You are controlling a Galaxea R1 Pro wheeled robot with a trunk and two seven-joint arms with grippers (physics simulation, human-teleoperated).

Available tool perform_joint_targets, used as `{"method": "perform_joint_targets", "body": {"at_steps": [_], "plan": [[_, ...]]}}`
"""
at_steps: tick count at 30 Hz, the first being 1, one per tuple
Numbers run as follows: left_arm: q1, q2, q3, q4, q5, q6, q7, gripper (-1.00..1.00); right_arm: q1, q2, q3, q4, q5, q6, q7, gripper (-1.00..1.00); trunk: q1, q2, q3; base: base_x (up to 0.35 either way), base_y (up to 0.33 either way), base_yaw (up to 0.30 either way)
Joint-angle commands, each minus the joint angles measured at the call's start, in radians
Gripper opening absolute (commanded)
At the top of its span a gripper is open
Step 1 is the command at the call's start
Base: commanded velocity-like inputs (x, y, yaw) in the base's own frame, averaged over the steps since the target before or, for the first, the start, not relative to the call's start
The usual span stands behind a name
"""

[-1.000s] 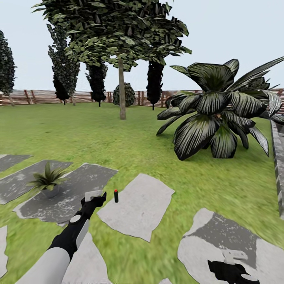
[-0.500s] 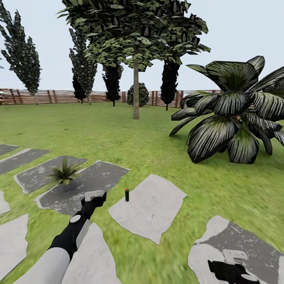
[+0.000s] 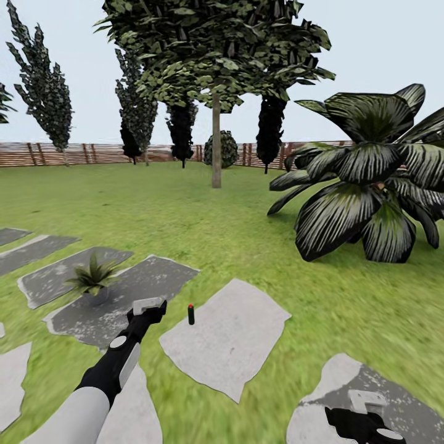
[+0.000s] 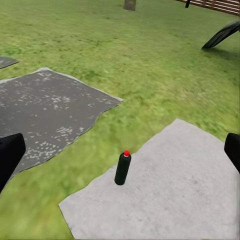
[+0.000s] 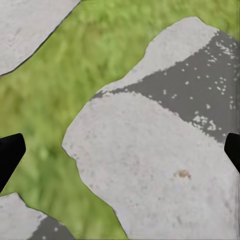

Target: Pick up the pesticide atomizer in the garden and spray insectifuge to fully cover both potted plants in the garden.

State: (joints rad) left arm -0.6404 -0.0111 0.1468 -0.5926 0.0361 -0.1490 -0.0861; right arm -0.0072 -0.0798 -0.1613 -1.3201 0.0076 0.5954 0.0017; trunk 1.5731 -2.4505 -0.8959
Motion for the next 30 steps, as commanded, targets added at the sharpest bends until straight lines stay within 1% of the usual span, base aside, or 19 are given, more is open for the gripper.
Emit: {"method": "perform_joint_targets", "body": {"at_steps": [1, 5, 13, 24, 30], "plan": [[-0.001, -0.001, 0.007, 0.000, 0.004, -0.001, -0.009, 1.00, 0.000, 0.000, 0.000, 0.000, 0.001, 0.005, 0.001, 1.00, 0.000, 0.000, -0.001, 0.150, -0.279, 0.000], [-0.001, -0.001, 0.007, 0.000, 0.004, -0.001, -0.009, 1.00, 0.000, 0.000, 0.000, -0.001, 0.001, 0.005, 0.001, 1.00, 0.000, 0.000, -0.001, 0.099, -0.294, 0.000], [-0.001, -0.001, 0.007, 0.000, 0.004, -0.001, -0.009, 1.00, 0.000, 0.000, 0.000, 0.000, 0.001, 0.005, 0.000, 1.00, 0.000, 0.000, -0.001, 0.015, -0.307, 0.017], [-0.001, -0.001, 0.007, 0.000, 0.004, -0.001, -0.009, 1.00, 0.000, 0.000, 0.000, 0.000, 0.001, 0.005, 0.000, 1.00, 0.000, 0.000, -0.001, 0.005, -0.308, 0.216], [-0.001, -0.001, 0.007, 0.000, 0.004, -0.001, -0.009, 1.00, 0.000, 0.000, 0.000, -0.001, 0.001, 0.005, 0.000, 1.00, 0.000, 0.000, -0.001, 0.071, -0.308, 0.061]]}}
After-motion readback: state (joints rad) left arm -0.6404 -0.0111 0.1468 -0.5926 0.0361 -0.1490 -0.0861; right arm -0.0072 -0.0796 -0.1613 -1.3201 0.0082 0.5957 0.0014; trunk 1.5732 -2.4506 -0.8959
